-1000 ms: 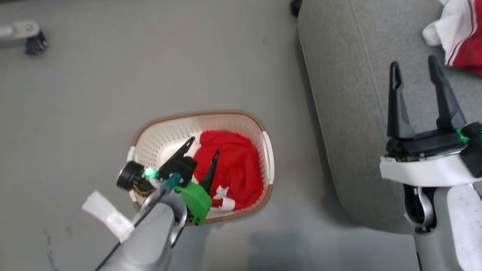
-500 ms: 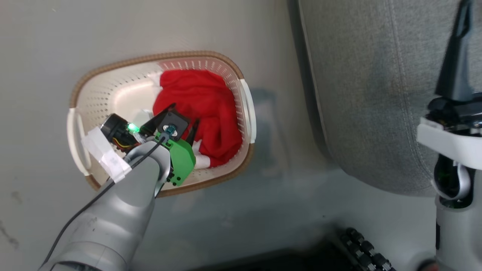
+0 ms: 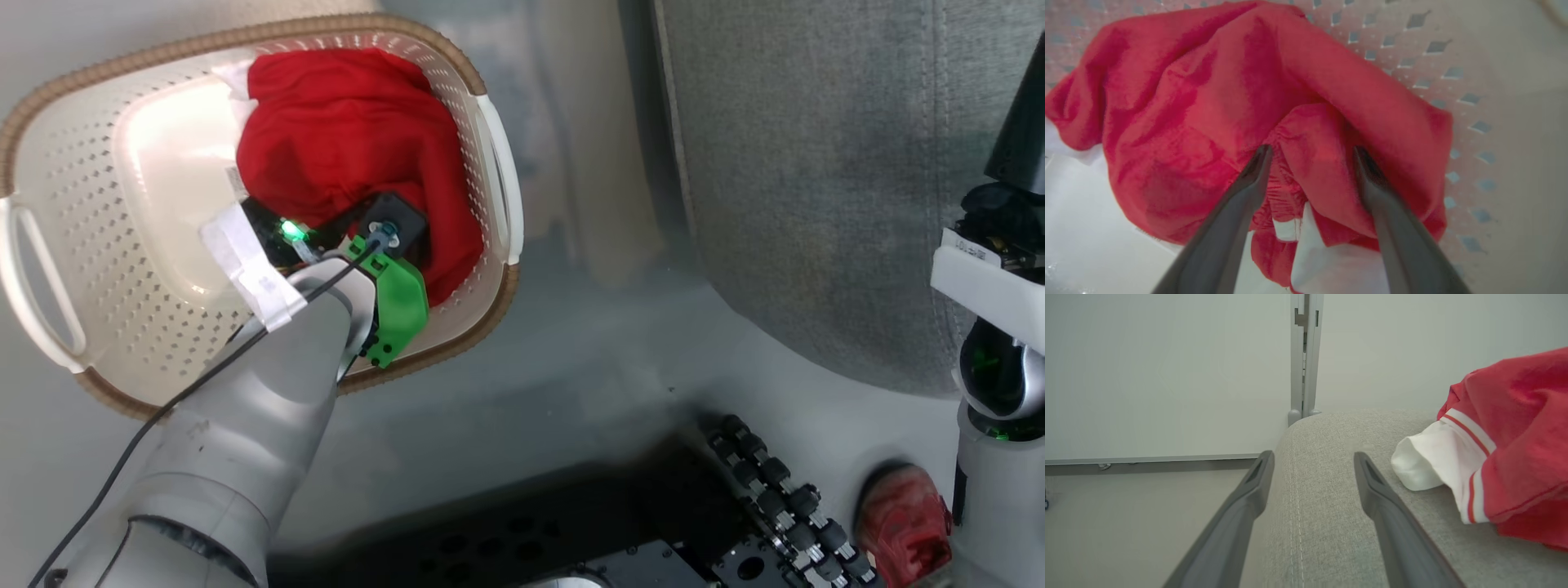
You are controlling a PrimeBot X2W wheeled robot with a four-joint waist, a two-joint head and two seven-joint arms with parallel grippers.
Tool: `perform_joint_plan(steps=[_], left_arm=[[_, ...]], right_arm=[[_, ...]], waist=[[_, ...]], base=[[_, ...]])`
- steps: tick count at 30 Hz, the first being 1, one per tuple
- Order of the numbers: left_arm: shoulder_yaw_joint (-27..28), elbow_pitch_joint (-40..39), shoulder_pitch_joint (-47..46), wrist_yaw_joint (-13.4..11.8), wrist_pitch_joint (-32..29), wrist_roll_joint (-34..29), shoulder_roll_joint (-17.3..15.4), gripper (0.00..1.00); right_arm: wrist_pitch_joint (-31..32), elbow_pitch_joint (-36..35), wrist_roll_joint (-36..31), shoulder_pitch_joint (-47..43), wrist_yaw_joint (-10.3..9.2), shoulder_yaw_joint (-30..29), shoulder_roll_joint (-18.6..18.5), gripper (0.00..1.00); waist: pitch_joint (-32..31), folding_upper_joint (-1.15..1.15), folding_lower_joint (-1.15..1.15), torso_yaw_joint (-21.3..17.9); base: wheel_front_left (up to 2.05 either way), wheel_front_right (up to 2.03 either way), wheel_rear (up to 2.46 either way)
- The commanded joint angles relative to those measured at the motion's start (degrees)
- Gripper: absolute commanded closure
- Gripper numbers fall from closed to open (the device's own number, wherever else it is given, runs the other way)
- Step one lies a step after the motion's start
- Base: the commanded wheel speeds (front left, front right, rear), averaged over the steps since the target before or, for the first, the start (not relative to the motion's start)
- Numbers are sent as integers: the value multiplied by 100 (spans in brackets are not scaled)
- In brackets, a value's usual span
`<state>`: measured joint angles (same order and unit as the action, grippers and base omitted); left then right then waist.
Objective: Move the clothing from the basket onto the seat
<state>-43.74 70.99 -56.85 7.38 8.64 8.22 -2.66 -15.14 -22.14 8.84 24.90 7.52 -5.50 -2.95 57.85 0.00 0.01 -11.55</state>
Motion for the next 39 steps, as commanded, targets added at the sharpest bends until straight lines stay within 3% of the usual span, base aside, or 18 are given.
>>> perform_joint_plan(steps=[1, 11, 12, 13, 14, 26, 33, 39], left_arm=[[11, 46, -169, -36, -66, 70, -42, 0], [-21, 218, -377, -284, -305, 200, -57, 0], [-56, 231, -378, -258, -326, 168, -72, 15], [-90, 238, -389, -254, -328, 151, -87, 80], [-119, 244, -398, -257, -337, 141, -93, 100], [29, 265, -163, -449, 383, 453, -66, 100], [214, 28, 211, -488, 625, 828, -31, 100], [358, -664, 825, -461, 653, 1330, -28, 100]], right_arm=[[-1, -48, -45, 65, -6, 26, 6, 0], [-2, -129, -100, 116, -6, 62, 6, 0], [-1, -135, -102, 117, -6, 69, 6, 0], [-2, -141, -107, 113, -6, 77, 6, 0], [-1, -147, -115, 113, -6, 84, 7, 0], [-1, -62, -368, 101, -6, 201, 5, 0], [-1, 45, -444, -61, -6, 154, -100, 0], [-1, 207, -454, -304, -6, 190, -166, 0]], waist=[[268, 0, -1, -121], [430, 0, -1, -216], [438, 0, -1, -231], [442, 0, -1, -239], [441, 0, -1, -245], [-58, 0, -1, -106], [-771, 0, -1, 191], [-1575, 0, -1, 471]], base=[[0, 0, 0], [0, 0, 0], [0, 0, 0], [0, 0, 0], [0, 0, 0], [0, 0, 0], [0, 0, 0], [0, 0, 0]])
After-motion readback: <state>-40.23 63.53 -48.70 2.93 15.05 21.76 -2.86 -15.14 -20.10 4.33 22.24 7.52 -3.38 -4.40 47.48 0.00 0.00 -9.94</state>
